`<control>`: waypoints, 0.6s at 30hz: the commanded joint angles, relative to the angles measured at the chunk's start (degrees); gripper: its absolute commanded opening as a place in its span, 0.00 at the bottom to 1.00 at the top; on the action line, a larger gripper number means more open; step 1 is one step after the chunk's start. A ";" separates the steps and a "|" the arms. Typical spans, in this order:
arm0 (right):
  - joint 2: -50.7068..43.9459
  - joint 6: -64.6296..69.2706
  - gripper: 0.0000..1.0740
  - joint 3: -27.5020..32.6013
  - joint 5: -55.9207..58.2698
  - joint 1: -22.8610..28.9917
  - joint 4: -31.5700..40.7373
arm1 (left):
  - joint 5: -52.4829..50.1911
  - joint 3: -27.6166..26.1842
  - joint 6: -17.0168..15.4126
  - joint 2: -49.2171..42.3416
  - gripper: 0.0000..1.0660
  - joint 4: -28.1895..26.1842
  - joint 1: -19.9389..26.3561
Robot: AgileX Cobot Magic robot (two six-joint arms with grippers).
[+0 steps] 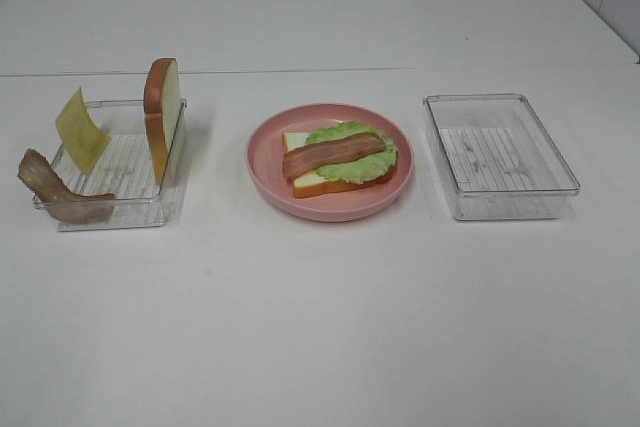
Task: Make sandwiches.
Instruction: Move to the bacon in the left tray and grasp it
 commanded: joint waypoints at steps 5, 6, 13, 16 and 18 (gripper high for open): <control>-2.12 -1.72 0.92 0.11 -0.17 -0.34 0.69 | -0.29 0.17 0.00 -0.46 0.95 -0.40 0.11; -2.12 -1.72 0.92 0.11 -0.17 -0.34 0.69 | -0.29 0.17 0.00 -0.46 0.95 -0.40 0.11; -2.06 -1.72 0.92 0.11 -0.17 -0.34 0.69 | -0.29 0.17 0.00 -0.46 0.95 -0.40 0.11; -2.06 -1.72 0.92 0.11 -0.17 -0.34 0.69 | -0.29 0.17 0.00 -0.46 0.95 -0.40 0.11; -2.06 -1.72 0.92 0.11 -0.17 -0.34 0.69 | -0.29 0.17 0.00 -0.46 0.95 -0.40 0.11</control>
